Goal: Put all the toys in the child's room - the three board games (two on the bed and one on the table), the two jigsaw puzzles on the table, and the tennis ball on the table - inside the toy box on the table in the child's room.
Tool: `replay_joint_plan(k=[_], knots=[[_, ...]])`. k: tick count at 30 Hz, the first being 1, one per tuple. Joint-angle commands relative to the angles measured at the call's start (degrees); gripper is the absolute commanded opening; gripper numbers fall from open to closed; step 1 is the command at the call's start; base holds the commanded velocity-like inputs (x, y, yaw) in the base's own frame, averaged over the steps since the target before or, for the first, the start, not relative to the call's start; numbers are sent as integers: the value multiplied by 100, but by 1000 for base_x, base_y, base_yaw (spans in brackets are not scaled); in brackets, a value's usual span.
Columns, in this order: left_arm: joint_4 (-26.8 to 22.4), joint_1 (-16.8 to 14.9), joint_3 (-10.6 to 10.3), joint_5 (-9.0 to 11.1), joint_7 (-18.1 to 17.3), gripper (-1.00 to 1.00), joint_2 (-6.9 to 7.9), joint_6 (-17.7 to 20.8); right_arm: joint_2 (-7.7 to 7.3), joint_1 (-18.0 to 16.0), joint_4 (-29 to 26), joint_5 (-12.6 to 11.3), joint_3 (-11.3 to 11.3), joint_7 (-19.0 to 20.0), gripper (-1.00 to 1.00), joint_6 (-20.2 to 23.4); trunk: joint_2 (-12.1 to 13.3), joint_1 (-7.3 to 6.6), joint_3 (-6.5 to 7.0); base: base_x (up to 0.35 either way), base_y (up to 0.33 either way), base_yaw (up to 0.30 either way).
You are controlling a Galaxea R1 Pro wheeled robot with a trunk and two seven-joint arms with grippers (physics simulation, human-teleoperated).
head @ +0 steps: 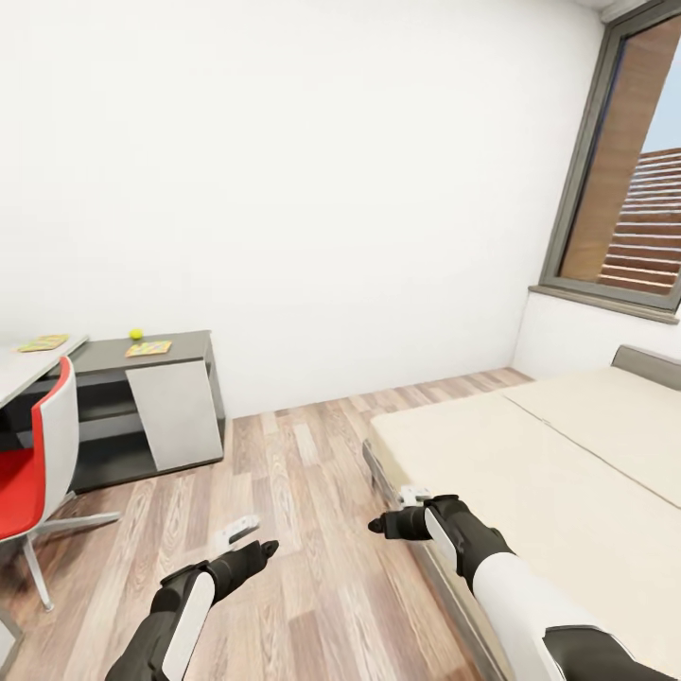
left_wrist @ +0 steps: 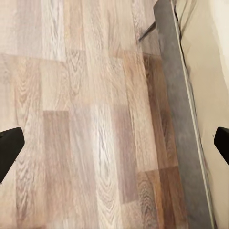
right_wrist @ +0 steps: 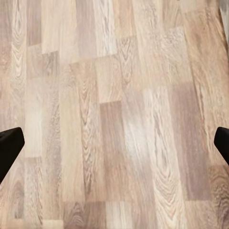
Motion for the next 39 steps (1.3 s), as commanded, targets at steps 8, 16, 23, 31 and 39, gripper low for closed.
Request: replay_joint_plan(k=[8,16,23,31,39], knots=[[-4,-4,15,60,43,100,-7,33,-1,-1,-11,18,0,21,100,29,-3,0,-7,20,-25,297],[-3,-4,18,60,50,100,-7,33,-1,-1,-11,18,-1,21,100,29,-3,0,-7,5,-6,299],[0,-4,18,57,56,100,-11,32,-1,-1,-11,18,1,21,100,29,-3,0,-7,1,-2,288],[5,-4,13,59,65,100,-12,34,-1,-1,-11,18,-3,21,100,29,-3,0,-7,-15,0,127],[6,-4,1,62,69,100,-13,33,-1,-1,-11,18,-1,21,100,29,-3,0,-7,-187,-25,27]])
